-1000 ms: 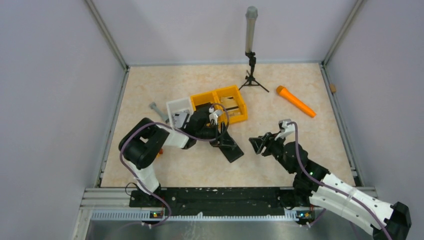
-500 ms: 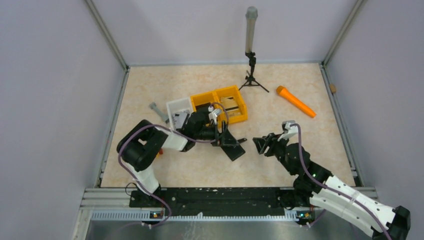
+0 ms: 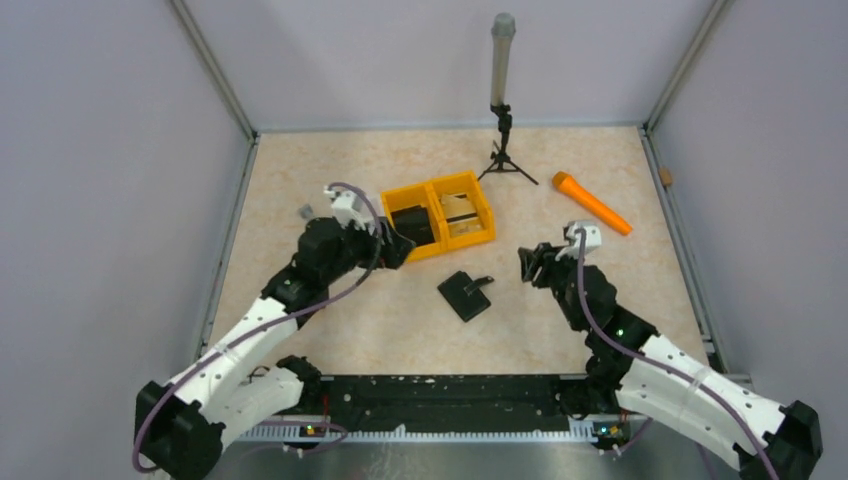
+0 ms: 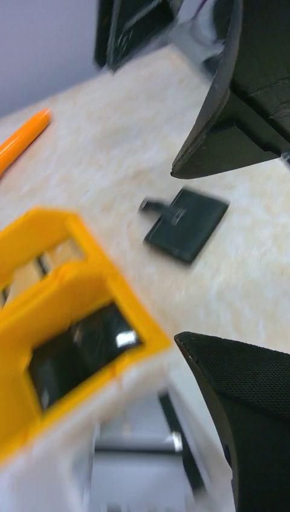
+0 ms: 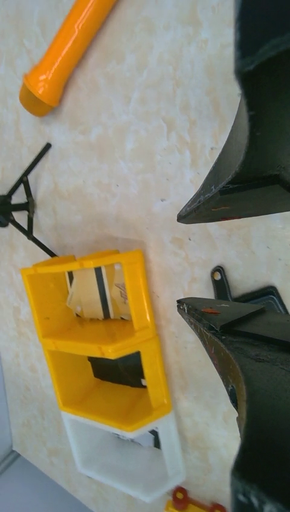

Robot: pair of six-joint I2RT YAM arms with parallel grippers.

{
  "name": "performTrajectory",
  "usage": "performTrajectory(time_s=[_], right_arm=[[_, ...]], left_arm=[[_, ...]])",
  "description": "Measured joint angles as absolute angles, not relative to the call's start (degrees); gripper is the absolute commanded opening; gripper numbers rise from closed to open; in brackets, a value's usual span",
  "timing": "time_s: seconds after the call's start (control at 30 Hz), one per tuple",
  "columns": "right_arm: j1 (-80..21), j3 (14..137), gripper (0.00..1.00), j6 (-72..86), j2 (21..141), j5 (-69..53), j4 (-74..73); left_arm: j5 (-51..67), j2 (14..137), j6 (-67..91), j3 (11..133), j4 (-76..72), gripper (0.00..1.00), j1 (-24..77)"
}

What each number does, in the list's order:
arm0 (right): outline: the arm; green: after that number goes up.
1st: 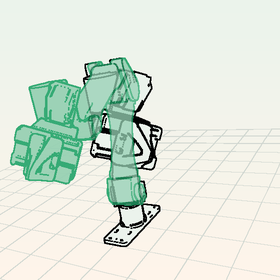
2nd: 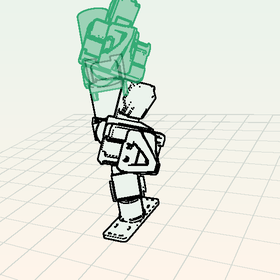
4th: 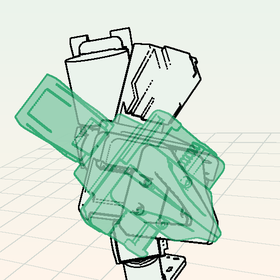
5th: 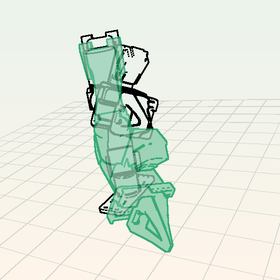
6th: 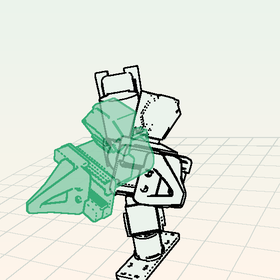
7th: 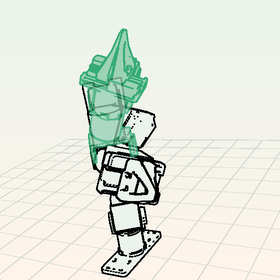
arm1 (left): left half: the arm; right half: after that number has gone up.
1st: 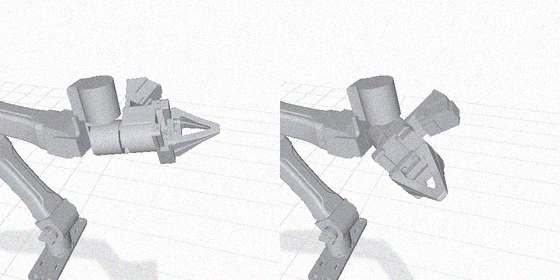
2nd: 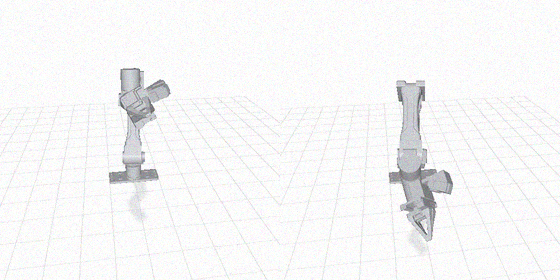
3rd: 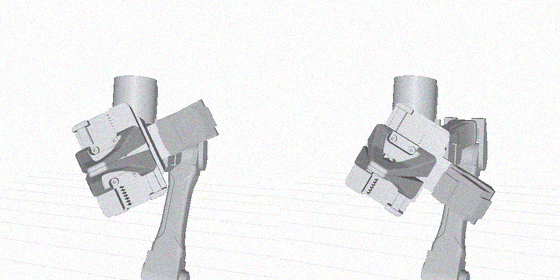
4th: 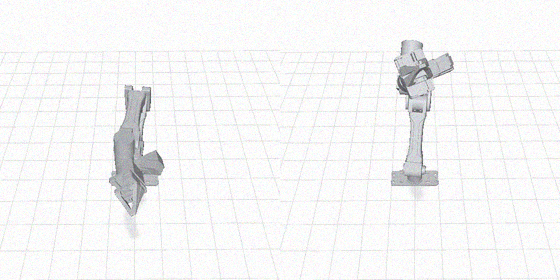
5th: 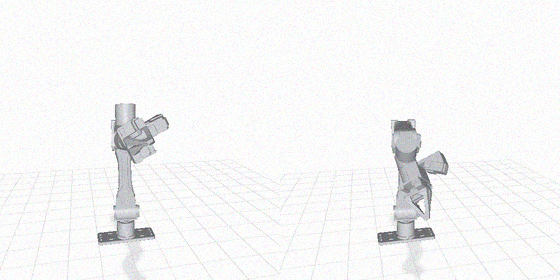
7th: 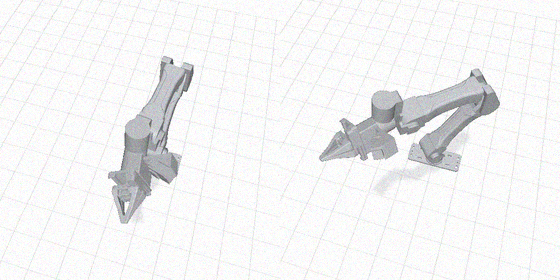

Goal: Take the credit cards out of the card holder
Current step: Reset both arms

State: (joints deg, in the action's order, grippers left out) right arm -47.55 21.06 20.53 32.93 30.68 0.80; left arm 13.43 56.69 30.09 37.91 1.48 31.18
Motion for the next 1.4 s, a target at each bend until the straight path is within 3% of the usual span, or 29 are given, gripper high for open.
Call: performTrajectory(time_s=[0.23, 0.37, 0.6, 0.67, 0.73, 0.77, 0.97, 1.3, 1.4], right_arm=[[-30.11, 24.58, 0.49, 20.67, 42.17, 23.64, 5.82], [-23.94, 25.23, 0.53, 21.10, 48.21, 20.45, 7.99], [-15.77, 26.35, 0.62, 20.27, 54.50, 16.58, 13.63], [-14.79, 26.26, 0.68, 19.33, 55.77, 17.15, 17.58], [-14.15, 25.39, 0.85, 18.35, 57.89, 18.79, 23.73], [-12.93, 24.12, 0.89, 17.63, 59.18, 18.70, 27.62], [-3.27, 16.36, 0.91, 13.41, 64.55, 15.44, 38.63], [-3.07, 12.34, 0.91, 4.69, 66.89, 12.75, 50.13], [-3.07, 11.66, 0.90, 3.88, 68.03, 12.75, 52.07]], left_arm=[[-4.93, 45.69, 25.23, 35.27, 7.86, 0.99, 18.33], [-14.15, 45.39, 23.38, 32.21, 6.98, 0.99, 11.25], [-20.56, 50.57, 18.74, 26.83, -4.45, 0.99, 3.05], [-21.32, 53.63, 16.60, 25.65, -9.54, 0.99, 1.85], [-21.52, 57.17, 13.89, 23.86, -16.21, 0.99, 0.12], [-21.52, 58.81, 12.56, 22.70, -19.53, 0.99, -1.06], [-19.62, 65.34, 10.07, 16.23, -33.82, 0.99, -4.86], [-11.27, 72.34, 8.84, 13.02, -49.74, 0.94, -4.99], [-8.58, 77.14, 7.33, 13.06, -55.09, 0.99, -5.02]])
